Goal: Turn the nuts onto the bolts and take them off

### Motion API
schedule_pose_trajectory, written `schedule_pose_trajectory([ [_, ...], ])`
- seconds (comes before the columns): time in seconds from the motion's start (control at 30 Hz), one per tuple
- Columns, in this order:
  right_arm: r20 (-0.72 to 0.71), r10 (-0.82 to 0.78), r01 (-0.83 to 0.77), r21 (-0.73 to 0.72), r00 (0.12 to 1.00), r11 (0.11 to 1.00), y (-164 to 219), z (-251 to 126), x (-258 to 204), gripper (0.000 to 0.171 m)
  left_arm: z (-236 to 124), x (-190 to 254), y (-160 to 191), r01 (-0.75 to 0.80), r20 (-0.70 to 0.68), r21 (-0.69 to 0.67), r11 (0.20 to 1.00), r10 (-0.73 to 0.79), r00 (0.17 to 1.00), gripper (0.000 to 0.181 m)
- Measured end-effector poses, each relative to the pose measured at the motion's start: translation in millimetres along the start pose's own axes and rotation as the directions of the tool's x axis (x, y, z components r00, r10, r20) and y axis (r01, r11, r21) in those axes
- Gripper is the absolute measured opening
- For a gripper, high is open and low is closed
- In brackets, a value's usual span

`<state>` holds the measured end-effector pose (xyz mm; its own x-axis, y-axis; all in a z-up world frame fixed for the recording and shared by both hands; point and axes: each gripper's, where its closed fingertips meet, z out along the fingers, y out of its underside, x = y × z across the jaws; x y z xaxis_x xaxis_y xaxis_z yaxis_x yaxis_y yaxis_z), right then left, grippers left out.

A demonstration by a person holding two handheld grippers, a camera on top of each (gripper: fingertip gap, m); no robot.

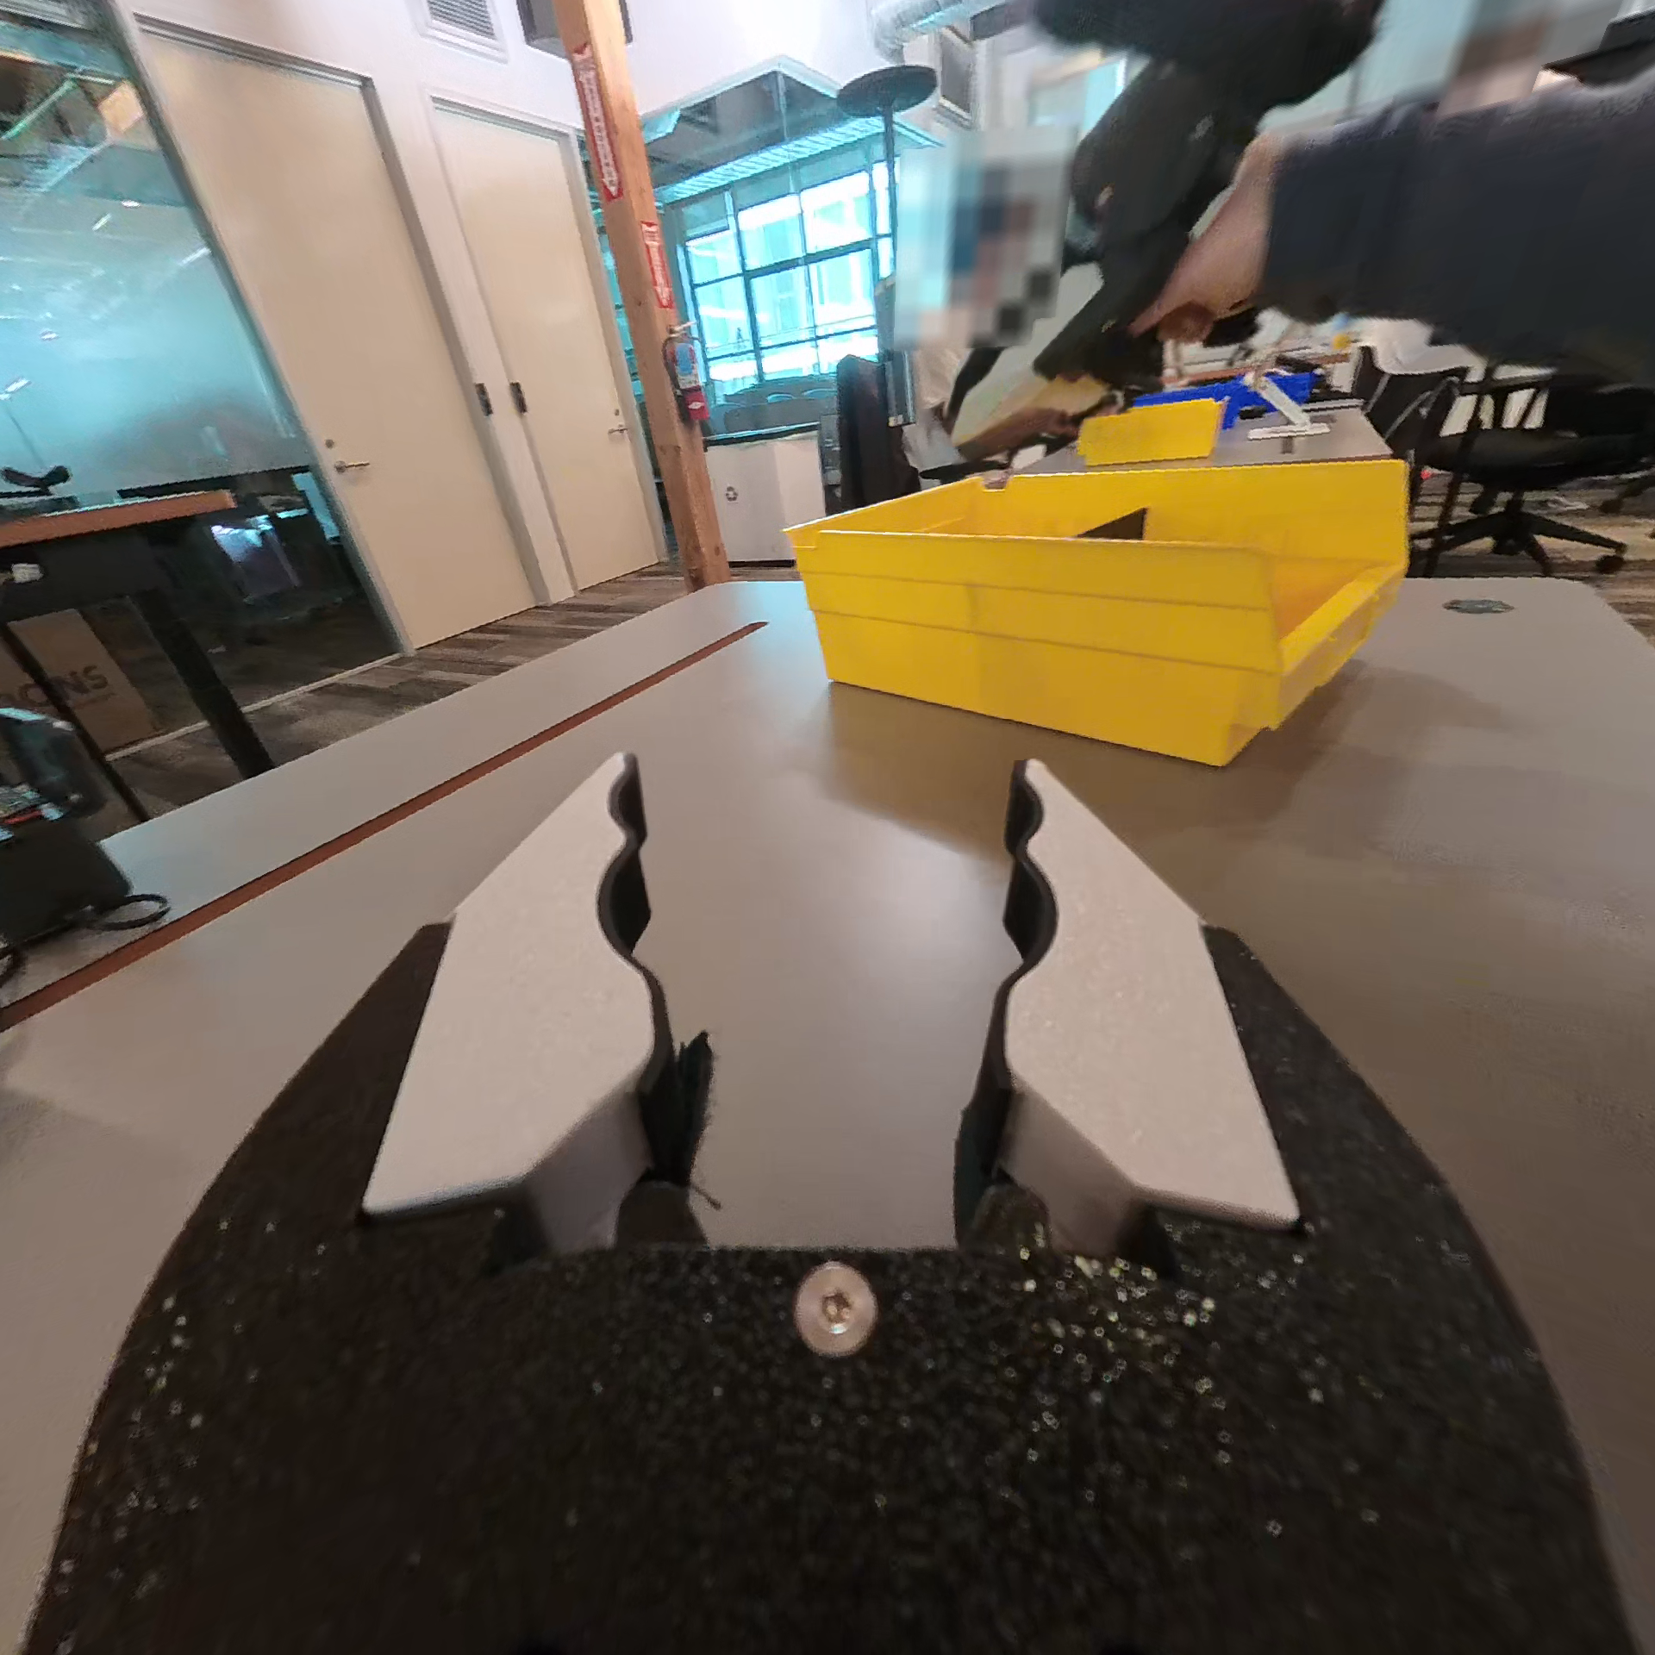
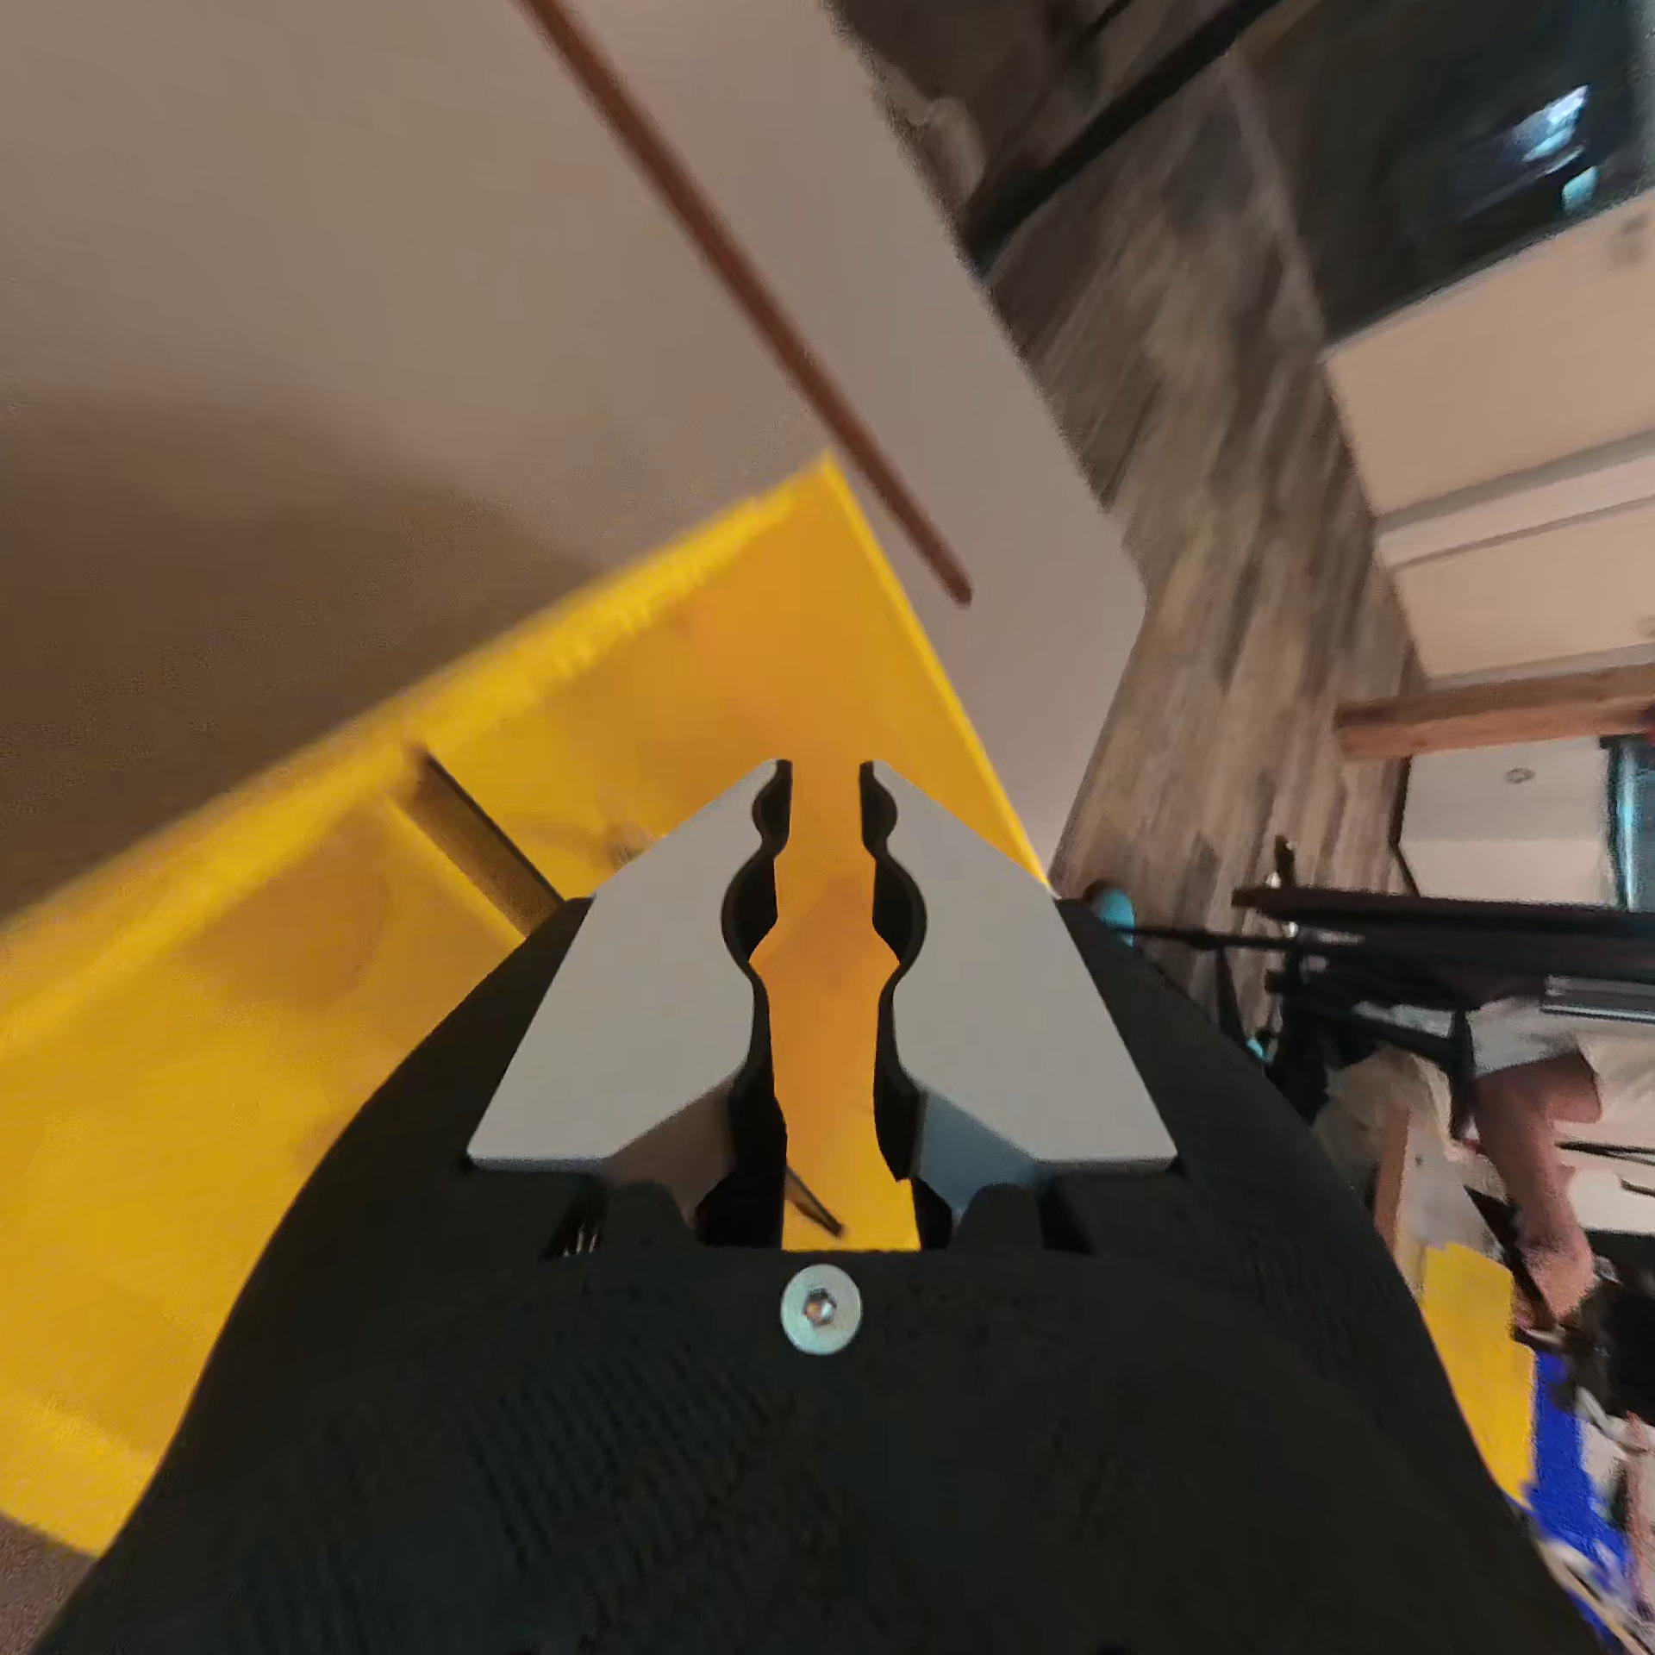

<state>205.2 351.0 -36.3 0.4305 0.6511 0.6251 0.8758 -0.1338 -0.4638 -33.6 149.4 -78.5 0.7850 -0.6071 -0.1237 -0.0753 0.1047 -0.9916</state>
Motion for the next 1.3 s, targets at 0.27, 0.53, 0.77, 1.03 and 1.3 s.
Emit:
schedule_pose_trajectory([
  [0.27,0.279,0.186,-0.308,0.504,0.942,0.807,-153.8,-64.4,-137.9,0.021,-10.0,-26.7,0.1,-0.039,0.168,-0.012,0.999,0.040,0.985,0.081],
  [0.53,0.360,0.274,-0.452,0.742,0.892,0.495,-176.9,-39.4,-206.0,0.047,-13.3,-30.7,-0.3,-0.049,0.164,0.007,0.999,0.047,0.985,0.078],
  [0.77,0.237,0.341,-0.356,0.867,0.910,0.348,-157.0,-51.3,-185.3,0.042,-11.0,-33.6,1.5,-0.059,0.180,-0.004,0.998,0.058,0.982,0.078],
  [1.03,0.193,0.242,-0.271,0.898,0.951,0.346,-167.0,-54.0,-202.8,0.042,-10.9,-42.5,2.3,-0.040,0.229,-0.006,0.999,0.040,0.973,0.104],
  [1.3,0.232,0.285,-0.320,0.892,0.930,0.320,-164.8,-50.8,-194.4,0.066,-14.0,-62.8,0.6,0.016,0.324,0.029,0.999,-0.025,0.946,0.145],
])
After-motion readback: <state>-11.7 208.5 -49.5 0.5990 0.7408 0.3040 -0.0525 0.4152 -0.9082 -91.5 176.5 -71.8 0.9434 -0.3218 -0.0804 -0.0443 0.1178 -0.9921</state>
